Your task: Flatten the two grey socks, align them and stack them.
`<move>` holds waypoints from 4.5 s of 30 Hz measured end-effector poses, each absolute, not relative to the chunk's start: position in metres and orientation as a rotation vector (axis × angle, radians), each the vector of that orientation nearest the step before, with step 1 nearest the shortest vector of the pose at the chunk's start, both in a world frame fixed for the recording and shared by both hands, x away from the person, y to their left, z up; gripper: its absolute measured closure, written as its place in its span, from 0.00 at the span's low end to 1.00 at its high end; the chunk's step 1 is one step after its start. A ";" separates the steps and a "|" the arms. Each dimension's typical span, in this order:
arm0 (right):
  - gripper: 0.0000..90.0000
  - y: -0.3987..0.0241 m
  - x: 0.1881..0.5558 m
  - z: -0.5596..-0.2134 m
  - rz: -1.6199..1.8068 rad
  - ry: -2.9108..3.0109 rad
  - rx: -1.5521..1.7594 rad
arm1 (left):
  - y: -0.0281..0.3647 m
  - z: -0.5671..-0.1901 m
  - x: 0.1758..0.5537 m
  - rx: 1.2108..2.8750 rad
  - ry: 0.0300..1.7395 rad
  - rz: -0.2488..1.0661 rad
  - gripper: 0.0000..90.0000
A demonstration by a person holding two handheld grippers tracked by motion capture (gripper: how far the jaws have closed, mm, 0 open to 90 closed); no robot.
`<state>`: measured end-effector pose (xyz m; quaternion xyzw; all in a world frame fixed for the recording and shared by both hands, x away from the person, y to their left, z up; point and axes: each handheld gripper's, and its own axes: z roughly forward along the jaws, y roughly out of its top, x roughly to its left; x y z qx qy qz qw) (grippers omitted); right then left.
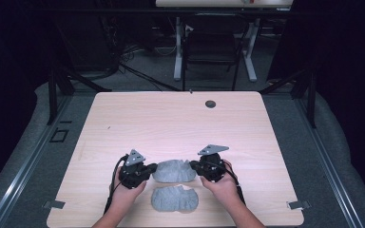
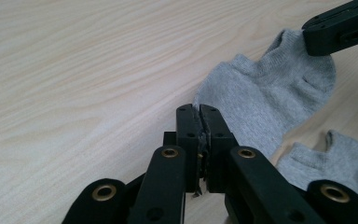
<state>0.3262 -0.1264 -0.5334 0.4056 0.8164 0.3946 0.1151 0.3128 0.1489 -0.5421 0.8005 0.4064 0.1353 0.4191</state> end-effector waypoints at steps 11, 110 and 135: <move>0.97 -0.132 0.314 -0.520 1.189 2.400 1.154 | 0.154 -0.527 0.301 2.008 0.984 0.326 0.97; 0.83 -0.122 0.248 -0.562 1.088 2.549 0.962 | 0.140 -0.569 0.245 2.164 0.865 0.199 0.78; 0.89 -0.124 0.259 -0.570 1.046 2.572 1.058 | 0.141 -0.575 0.257 2.146 0.904 0.187 0.78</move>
